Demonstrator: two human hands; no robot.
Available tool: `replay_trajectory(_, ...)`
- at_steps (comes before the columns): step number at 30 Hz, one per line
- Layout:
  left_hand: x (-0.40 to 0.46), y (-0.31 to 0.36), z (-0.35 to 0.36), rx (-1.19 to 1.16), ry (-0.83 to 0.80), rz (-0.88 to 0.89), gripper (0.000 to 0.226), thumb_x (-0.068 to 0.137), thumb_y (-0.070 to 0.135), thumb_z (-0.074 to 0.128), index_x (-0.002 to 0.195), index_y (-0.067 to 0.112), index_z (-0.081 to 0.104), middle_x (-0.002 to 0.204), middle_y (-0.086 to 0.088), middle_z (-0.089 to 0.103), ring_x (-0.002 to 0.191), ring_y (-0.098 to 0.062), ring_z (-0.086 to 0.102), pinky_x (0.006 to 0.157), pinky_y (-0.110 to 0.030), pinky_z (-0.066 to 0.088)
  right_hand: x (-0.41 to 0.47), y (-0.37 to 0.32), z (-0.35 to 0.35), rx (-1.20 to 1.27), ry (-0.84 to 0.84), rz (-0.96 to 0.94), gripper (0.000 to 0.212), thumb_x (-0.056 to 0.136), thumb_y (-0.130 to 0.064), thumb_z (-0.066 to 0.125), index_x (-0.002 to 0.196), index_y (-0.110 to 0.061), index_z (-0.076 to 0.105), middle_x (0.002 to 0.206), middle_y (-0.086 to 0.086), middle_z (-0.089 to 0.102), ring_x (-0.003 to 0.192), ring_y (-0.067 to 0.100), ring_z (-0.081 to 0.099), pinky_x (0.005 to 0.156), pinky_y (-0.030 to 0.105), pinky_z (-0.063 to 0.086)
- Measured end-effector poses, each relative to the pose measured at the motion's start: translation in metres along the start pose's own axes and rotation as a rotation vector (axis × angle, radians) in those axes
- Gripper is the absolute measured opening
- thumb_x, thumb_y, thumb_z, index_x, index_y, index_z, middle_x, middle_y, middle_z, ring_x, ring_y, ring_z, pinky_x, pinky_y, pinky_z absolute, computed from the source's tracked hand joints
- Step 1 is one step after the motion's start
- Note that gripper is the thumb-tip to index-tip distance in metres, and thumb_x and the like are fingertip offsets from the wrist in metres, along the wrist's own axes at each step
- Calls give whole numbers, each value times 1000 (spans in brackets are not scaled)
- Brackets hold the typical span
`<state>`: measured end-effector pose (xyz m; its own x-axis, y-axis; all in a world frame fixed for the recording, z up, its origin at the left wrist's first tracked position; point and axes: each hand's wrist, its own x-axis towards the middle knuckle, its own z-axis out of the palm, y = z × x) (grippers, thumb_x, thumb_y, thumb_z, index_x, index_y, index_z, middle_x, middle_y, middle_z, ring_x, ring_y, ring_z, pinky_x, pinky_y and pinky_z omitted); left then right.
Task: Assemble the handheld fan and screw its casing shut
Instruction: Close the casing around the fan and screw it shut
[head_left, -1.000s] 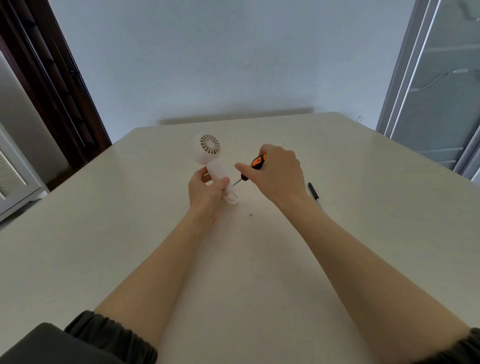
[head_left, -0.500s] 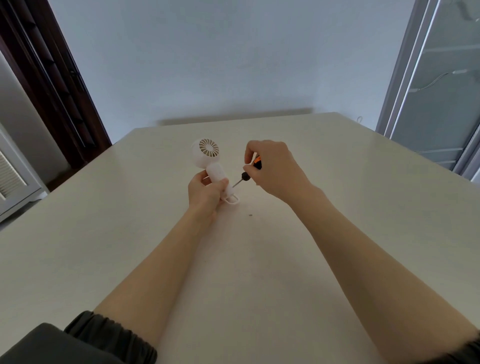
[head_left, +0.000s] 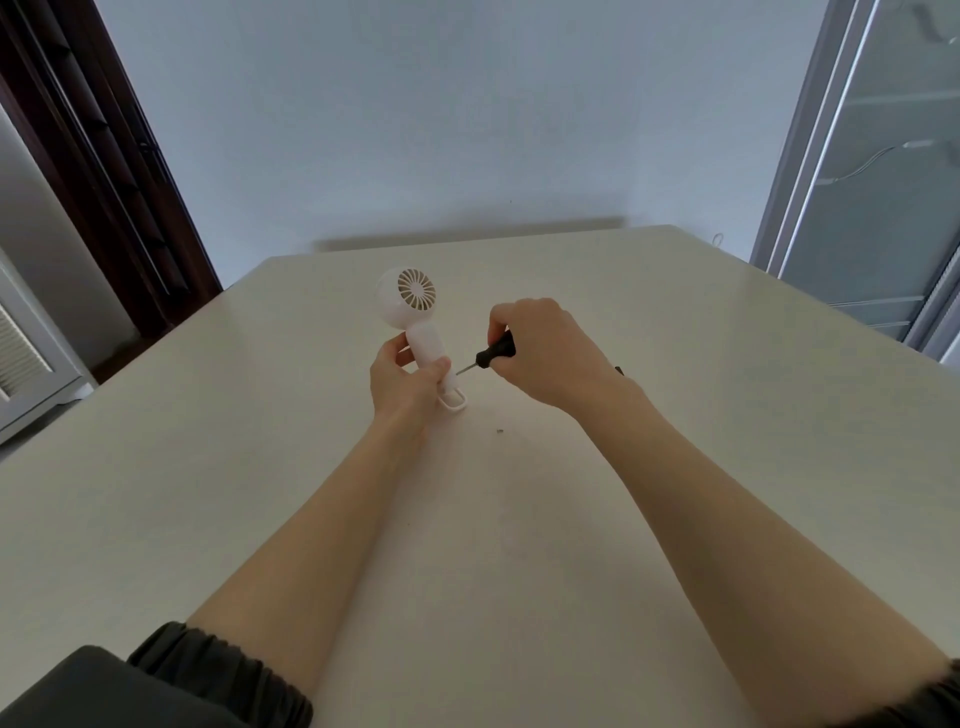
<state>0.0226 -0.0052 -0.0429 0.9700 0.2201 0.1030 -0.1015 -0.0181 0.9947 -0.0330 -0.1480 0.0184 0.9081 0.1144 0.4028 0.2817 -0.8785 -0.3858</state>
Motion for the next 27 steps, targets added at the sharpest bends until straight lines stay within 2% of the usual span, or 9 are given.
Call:
replay_trajectory(4, 2, 0, -3, -8, -12, 18, 53, 81, 4, 68, 130, 14, 50, 115, 0, 55, 109, -25, 59, 91, -50, 52, 1, 0, 5, -33, -35, 42, 23, 88, -25, 59, 89, -2, 61, 87, 11, 61, 76, 30, 58, 66, 36, 48)
replay_trajectory(8, 1, 2, -2, -10, -36, 38, 53, 82, 3, 67, 130, 15, 49, 115, 0, 55, 109, -25, 59, 91, -50, 52, 3, -1, 5, -28, -30, 87, 27, 88, -28, 60, 81, -2, 57, 74, 7, 50, 66, 26, 49, 56, 30, 39)
replay_trajectory(10, 0, 2, -1, -12, -51, 39, 53, 82, 3, 67, 131, 14, 49, 116, -2, 55, 108, -24, 59, 91, -50, 52, 3, 0, 4, -24, -32, 76, 23, 86, -25, 61, 81, -4, 56, 77, 6, 53, 68, 25, 51, 57, 32, 43)
replay_trajectory(12, -1, 2, 0, -25, -53, 36, 53, 82, 1, 66, 131, 14, 48, 117, -3, 54, 108, -24, 59, 90, -50, 52, 2, 2, 3, 29, -52, 46, 15, 81, -15, 64, 91, -6, 57, 86, 6, 58, 76, 24, 56, 62, 35, 48)
replay_trajectory(15, -2, 2, -1, -40, -38, 29, 53, 82, 1, 66, 130, 14, 47, 118, -4, 54, 110, -26, 58, 91, -51, 52, 0, 2, 1, 130, -98, 11, 34, 73, 5, 58, 102, -12, 50, 93, 1, 48, 73, 11, 49, 57, 26, 41)
replay_trajectory(17, -1, 2, -2, -46, -30, 25, 53, 82, 1, 67, 129, 14, 47, 118, -4, 54, 110, -26, 59, 91, -51, 52, -1, 2, 1, 147, -94, -5, 35, 72, 10, 52, 100, -12, 49, 92, 0, 44, 72, 11, 47, 57, 25, 40)
replay_trajectory(21, -1, 3, -2, -33, -21, 22, 53, 81, 2, 67, 129, 15, 47, 116, -3, 54, 109, -27, 59, 90, -52, 52, 0, 4, 4, 134, -43, -32, 28, 73, 11, 50, 88, -12, 51, 92, 2, 47, 82, 26, 55, 69, 37, 50)
replay_trajectory(25, -2, 4, -2, -39, -6, 31, 53, 81, 1, 67, 129, 15, 47, 117, -3, 53, 107, -26, 59, 90, -51, 52, 0, 5, 6, 123, -28, -29, 23, 76, 9, 49, 87, -10, 54, 92, 4, 50, 80, 25, 53, 67, 33, 45)
replay_trajectory(27, -3, 5, -3, -39, 9, 44, 53, 81, 0, 66, 128, 15, 47, 117, -3, 53, 99, -21, 60, 89, -49, 53, 0, 6, 7, 79, -35, -21, 17, 79, 4, 51, 89, -10, 55, 90, 3, 52, 79, 24, 52, 62, 30, 41)
